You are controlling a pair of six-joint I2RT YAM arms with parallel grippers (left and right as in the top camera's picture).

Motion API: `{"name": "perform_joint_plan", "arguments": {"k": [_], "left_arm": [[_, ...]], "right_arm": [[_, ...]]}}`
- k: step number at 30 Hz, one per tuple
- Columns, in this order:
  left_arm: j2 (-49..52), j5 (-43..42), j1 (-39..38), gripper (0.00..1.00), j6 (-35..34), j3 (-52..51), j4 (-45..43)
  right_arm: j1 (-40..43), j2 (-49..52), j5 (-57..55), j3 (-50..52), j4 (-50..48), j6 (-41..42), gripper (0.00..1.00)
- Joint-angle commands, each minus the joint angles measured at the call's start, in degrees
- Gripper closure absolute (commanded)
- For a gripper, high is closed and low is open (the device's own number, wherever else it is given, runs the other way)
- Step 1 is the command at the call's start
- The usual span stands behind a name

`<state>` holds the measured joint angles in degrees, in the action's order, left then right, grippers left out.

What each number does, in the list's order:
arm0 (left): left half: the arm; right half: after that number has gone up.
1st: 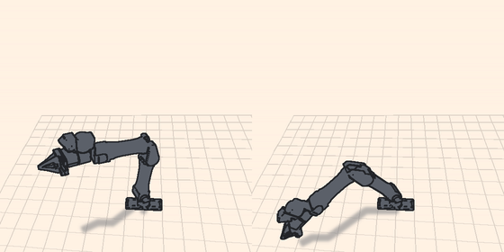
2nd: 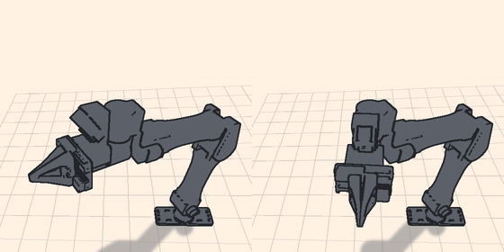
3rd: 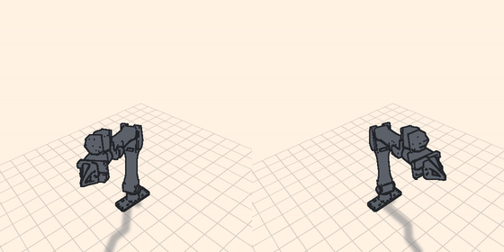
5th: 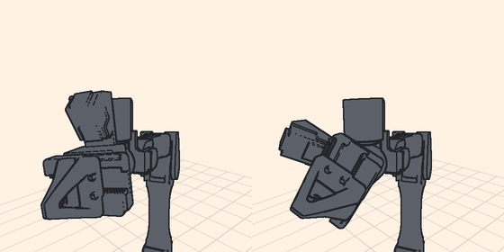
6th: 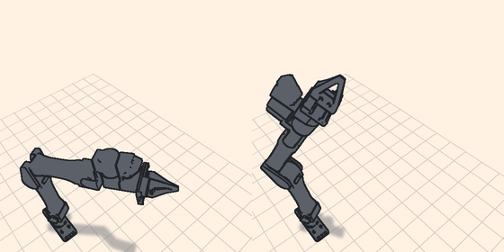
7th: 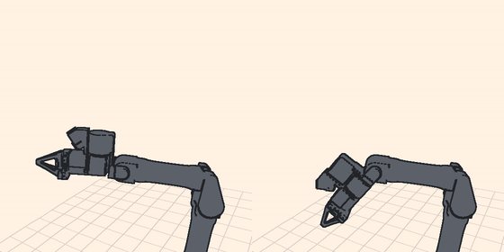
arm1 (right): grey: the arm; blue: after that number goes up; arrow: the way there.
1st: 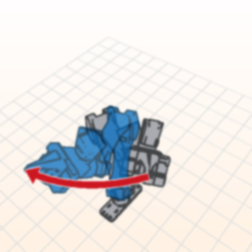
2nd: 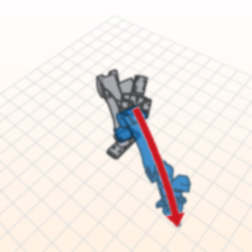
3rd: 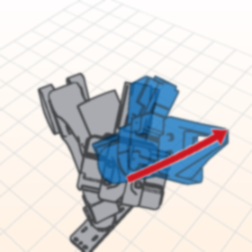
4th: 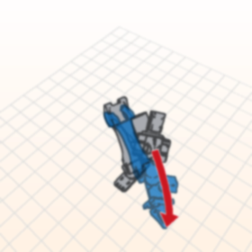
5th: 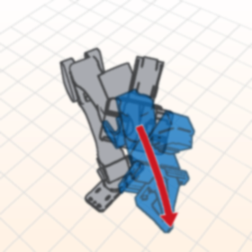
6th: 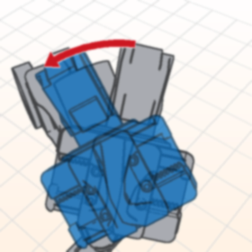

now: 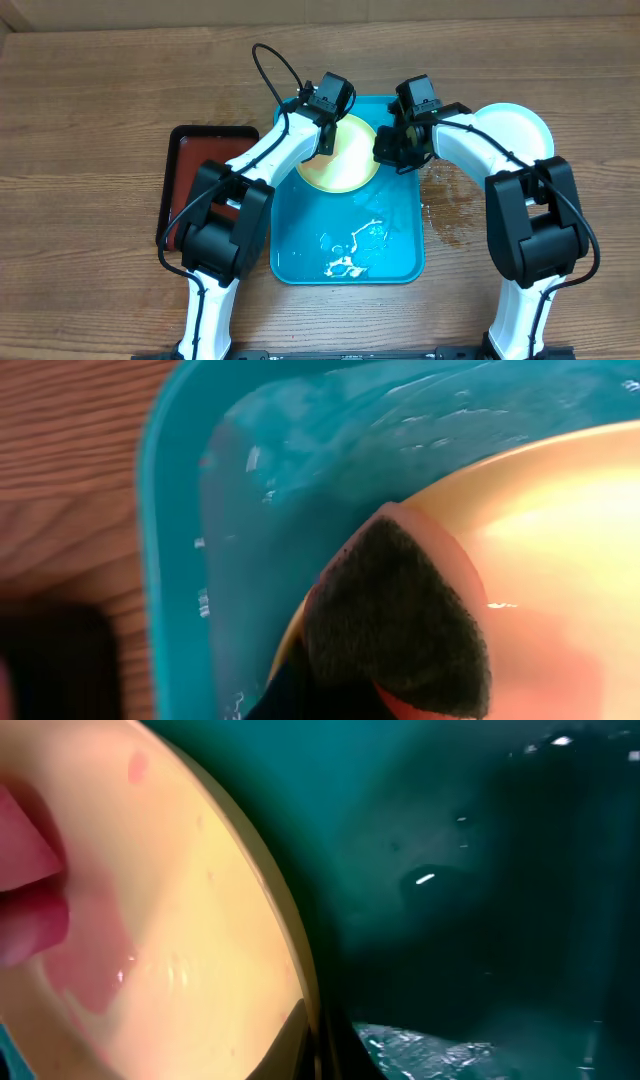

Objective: Clean dirty plates on tray and stack at the side

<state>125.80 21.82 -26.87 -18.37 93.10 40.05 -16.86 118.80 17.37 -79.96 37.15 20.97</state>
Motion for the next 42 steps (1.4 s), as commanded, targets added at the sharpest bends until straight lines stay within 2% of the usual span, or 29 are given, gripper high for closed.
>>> {"name": "perform_joint_plan", "arguments": {"k": [1, 4, 6, 8, 12, 18, 25, 28, 33, 36, 42], "left_arm": [[-3.5, 6.8, 1.6, 0.96, -2.8, 2.6, 1.8], [-7.9, 3.7, 2.1, 0.96, -7.7, 2.9, 4.3], [-11.7, 1.5, 3.2, 0.96, -14.0, 2.9, 8.2], [-14.7, -0.3, 4.7, 0.96, -17.5, 2.9, 11.8], [-18.8, -1.6, 9.1, 0.96, -17.9, 2.8, 18.7], [-18.4, -6.7, 16.2, 0.96, -17.8, 0.8, 27.4], [-18.2, -8.0, 20.7, 0.96, -17.8, -10.4, 20.1], [-18.2, -7.6, 21.4, 0.96, -17.4, -14.6, 16.7], [-18.2, -1.5, 21.6, 0.94, -17.4, -15.4, 16.2], [-18.2, 0.9, 21.9, 0.86, -17.4, -15.4, 16.2], [-18.2, 1.0, 22.4, 0.83, -17.4, -15.4, 16.1]], "right_arm": [[0.7, 0.5, -1.0, -2.3, 0.9, -1.5, 0.96], [0.7, 0.5, -1.0, -5.4, 3.5, -4.2, 0.96], [0.7, 0.5, -1.3, -8.8, 7.1, -8.3, 0.96], [0.3, 0.5, -3.2, -12.6, 11.3, -12.3, 0.96], [-1.6, 0.5, -15.5, -20.1, 18.1, -15.5, 0.96], [-6.1, 0.5, -38.9, -26.8, 22.6, -15.5, 0.96], [-11.6, 0.5, -54.2, -27.8, 23.0, -18.6, 0.96], [-15.3, 0.5, -64.2, -27.8, 23.3, -20.2, 0.96], [-21.4, 0.5, -82.3, -27.8, 23.0, -23.1, 0.96], [-24.1, 0.5, -86.9, -27.8, 22.9, -25.9, 0.96], [-27.9, 0.5, -89.6, -27.8, 21.0, -34.2, 0.96]]}}
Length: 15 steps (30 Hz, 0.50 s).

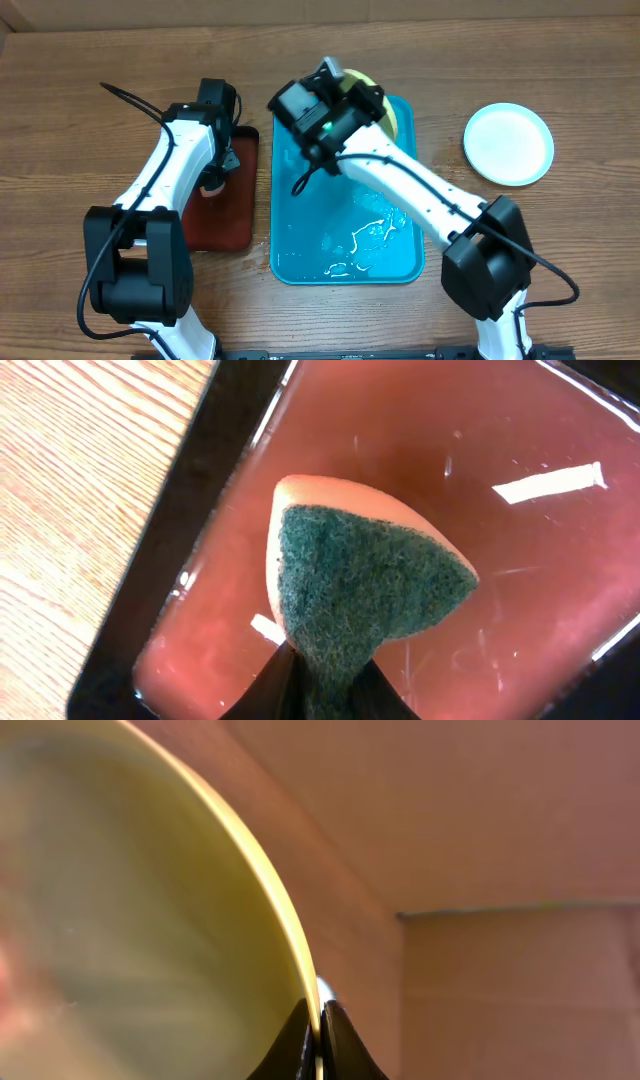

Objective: Clean dirty plates on tray and stack at the side

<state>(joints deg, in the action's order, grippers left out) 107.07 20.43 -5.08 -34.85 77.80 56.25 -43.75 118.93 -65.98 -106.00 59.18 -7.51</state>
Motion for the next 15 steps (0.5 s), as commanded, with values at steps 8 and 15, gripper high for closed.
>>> {"name": "perform_joint_plan", "arguments": {"k": [8, 15], "left_arm": [[0.5, 2.0, 0.7, 0.49, -0.7, 1.7, 0.9], [0.5, 0.4, 0.7, 0.50, -0.4, 11.0, 7.7]], "right_arm": [[-3.0, 0.3, -11.1, -1.8, -7.4, -14.0, 0.96], [-3.4, 0.3, -14.5, -1.8, -11.5, -25.0, 0.96]]}}
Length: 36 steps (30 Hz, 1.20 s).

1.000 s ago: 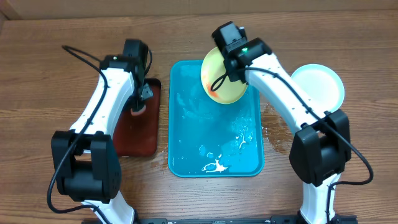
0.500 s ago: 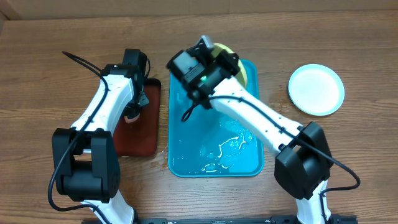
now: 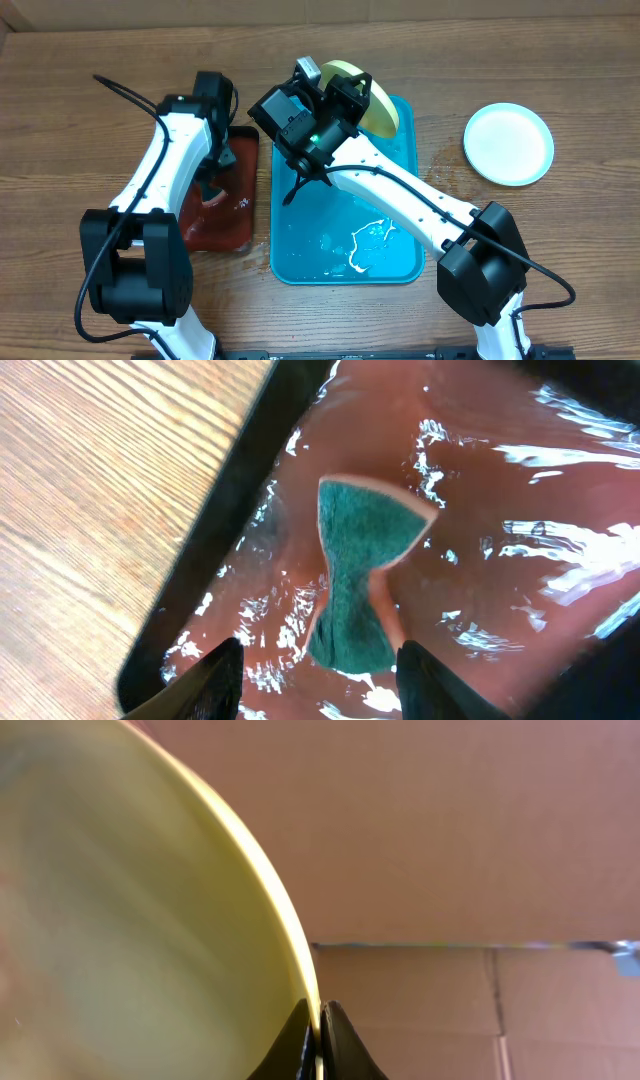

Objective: Clean dirty plates on tray and stack at the side

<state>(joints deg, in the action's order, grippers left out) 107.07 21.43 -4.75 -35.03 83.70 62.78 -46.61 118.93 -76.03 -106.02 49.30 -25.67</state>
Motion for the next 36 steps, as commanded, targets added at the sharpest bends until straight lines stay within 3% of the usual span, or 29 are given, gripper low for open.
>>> {"name": "perform_joint_plan", "arguments": {"k": [1, 5, 6, 8, 11, 15, 18, 22, 26, 31, 36], "left_arm": [[0.5, -1.6, 0.3, 0.50, 0.0, 6.6, 2.0], [0.5, -3.5, 0.3, 0.47, 0.3, 9.5, 3.0], [0.5, -3.5, 0.3, 0.42, 0.3, 9.5, 2.9], [0.5, -3.3, 0.3, 0.21, 0.3, 9.5, 2.9], [0.5, -3.2, 0.3, 0.00, 0.3, 9.5, 2.7], [0.5, -2.5, 0.3, 0.00, 0.6, 9.5, 2.9], [0.5, -1.9, 0.3, 0.00, 0.8, 9.4, 3.1], [0.5, -3.8, 0.3, 0.00, -0.2, 9.5, 2.8], [0.5, -5.0, 0.3, 0.00, -0.1, 9.4, 2.8], [0.5, -5.0, 0.3, 0.00, -0.1, 9.4, 2.8], [0.5, -5.0, 0.3, 0.00, -0.1, 9.4, 2.8]], "right_arm": [[-0.6, 0.3, -5.7, -1.7, -3.2, -9.3, 0.96], [-1.0, 0.3, -9.8, -1.7, -8.2, -17.3, 0.96], [-1.1, 0.3, -10.6, -1.7, -8.9, -19.3, 0.96], [-1.7, 0.3, -12.7, -1.7, -11.5, -22.8, 0.96], [-2.6, 0.3, -11.0, -1.7, -14.4, -18.9, 0.96], [-2.3, 0.3, 1.2, -1.6, -6.9, 4.0, 0.96], [0.9, 0.3, 19.1, -1.6, 2.9, 12.2, 0.96], [6.6, -0.4, 26.0, -1.7, 5.6, 24.1, 0.96], [14.8, -3.2, 40.7, -1.7, 7.7, 29.6, 0.96], [30.7, -5.8, 72.8, -1.7, 9.3, 33.2, 0.96], [45.3, -5.2, 87.5, -1.0, 12.3, 33.2, 0.96]]}}
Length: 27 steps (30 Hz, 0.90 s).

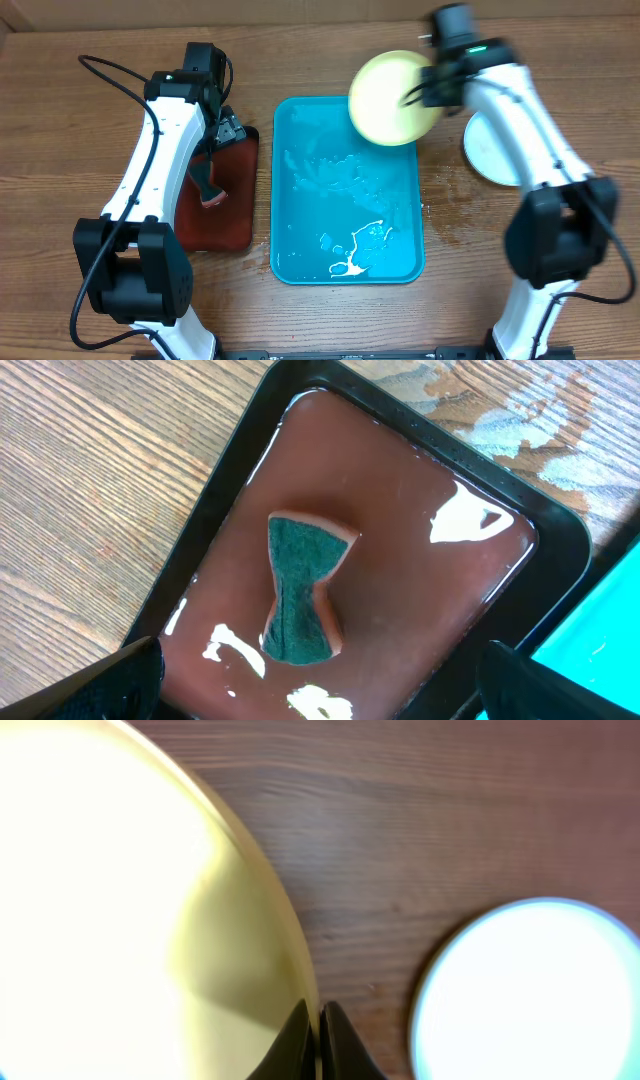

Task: Clean dirty plates on tray and stack at the side
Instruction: 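Lift the yellow plate with the right gripper and stack it on the white plate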

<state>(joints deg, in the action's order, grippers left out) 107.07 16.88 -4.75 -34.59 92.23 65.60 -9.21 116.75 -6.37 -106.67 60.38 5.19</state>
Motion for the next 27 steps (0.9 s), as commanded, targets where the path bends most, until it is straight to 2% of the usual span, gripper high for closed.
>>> {"name": "perform_joint_plan", "arguments": {"k": [1, 7, 11, 19, 27], "left_arm": [[0.5, -0.4, 0.3, 0.00, -0.6, 0.9, 0.0], [0.5, -0.4, 0.3, 0.00, -0.6, 0.9, 0.0], [0.5, -0.4, 0.3, 0.00, -0.6, 0.9, 0.0], [0.5, -0.4, 0.3, 0.00, -0.6, 0.9, 0.0], [0.5, -0.4, 0.3, 0.00, -0.6, 0.9, 0.0]], "right_arm": [[10.5, -2.7, 18.6, -0.4, 1.9, 2.4, 0.96], [25.6, -1.2, 20.0, 0.2, 6.9, 2.6, 0.96], [32.1, -1.2, 20.0, 2.7, 7.1, 6.0, 0.96], [34.9, -1.2, 16.4, 9.6, 3.1, 7.4, 0.96], [35.0, -1.2, 9.1, 14.8, 0.5, 12.9, 0.96]]}}
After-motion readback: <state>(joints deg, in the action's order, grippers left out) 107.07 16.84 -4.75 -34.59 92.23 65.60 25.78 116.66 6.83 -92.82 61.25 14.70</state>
